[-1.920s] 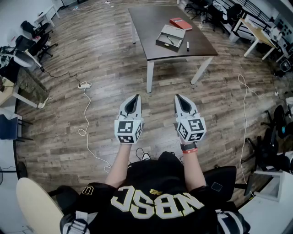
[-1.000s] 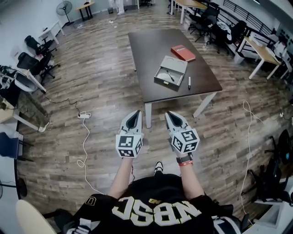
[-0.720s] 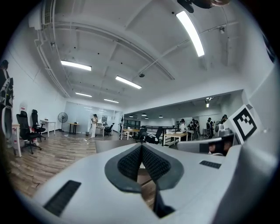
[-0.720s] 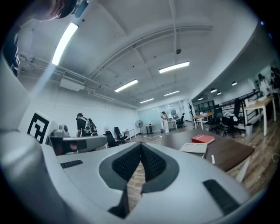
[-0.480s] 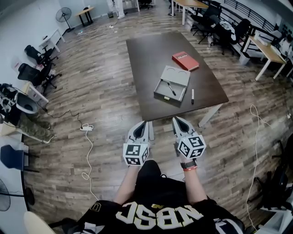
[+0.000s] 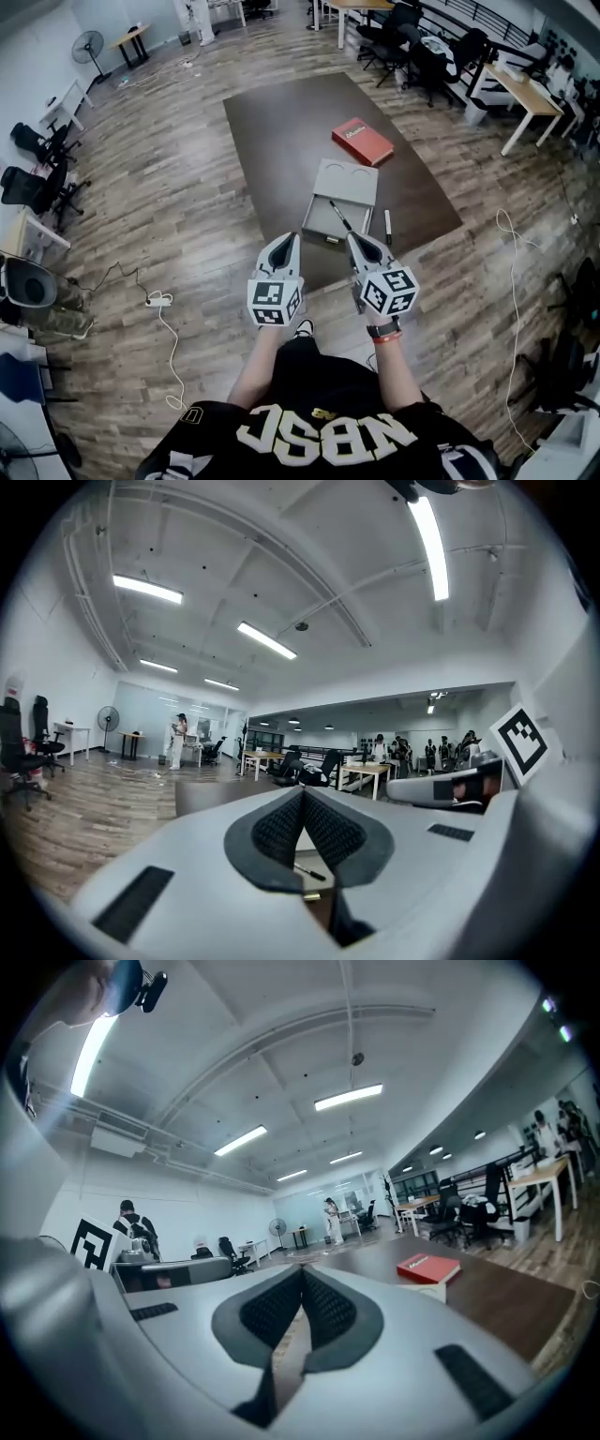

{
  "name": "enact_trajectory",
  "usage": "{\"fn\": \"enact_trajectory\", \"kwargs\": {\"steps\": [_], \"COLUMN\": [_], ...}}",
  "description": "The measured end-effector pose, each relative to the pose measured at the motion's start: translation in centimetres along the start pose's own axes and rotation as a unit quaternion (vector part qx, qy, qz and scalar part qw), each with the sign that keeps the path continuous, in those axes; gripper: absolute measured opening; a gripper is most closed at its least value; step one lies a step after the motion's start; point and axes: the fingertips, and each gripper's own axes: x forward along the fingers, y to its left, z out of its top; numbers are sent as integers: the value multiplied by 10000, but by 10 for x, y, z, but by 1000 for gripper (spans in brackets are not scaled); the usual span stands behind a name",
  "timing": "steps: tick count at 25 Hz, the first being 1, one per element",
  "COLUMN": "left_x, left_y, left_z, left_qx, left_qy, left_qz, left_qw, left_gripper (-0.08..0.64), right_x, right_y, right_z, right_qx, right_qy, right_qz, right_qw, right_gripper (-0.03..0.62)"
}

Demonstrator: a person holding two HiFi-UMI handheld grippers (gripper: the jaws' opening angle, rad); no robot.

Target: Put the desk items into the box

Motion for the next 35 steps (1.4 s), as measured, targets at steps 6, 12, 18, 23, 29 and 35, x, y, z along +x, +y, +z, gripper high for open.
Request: {"fn": "enact_trajectory", "kwargs": {"steps": [6,12,18,23,29,35], "left_x": [81,135,169,197,209,228], "left_y": [25,-10,-57,-90,-123,-128], "left_z": [11,-19,-49,-81,-116,-137], "left_qx": [24,-142,-246,-335,-404,-450], "left_qy": [14,393,643,795,1193,1397], "left_qz": [-752,-1826,-2569,-2863,-3124,-3059], "left_qw": [9972,9823,9640,9543,9416,9407], "left_gripper": [9,9,9,9,9,9], "right_x": [51,31,-4,-7,-11,0], "right_y": [-40,-99,-154,-188,-223,-251], "right_z": [13,-4,-30,-65,-105,-134], "right_qx": [-5,241,396,419,691,673], "right_qy": [-30,188,423,1008,1538,2018], "right_qz": [-640,-1582,-2332,-2421,-2516,-2425], "right_qw": [9979,9869,9707,9641,9530,9466], "right_gripper": [9,14,19,49,100,157]}}
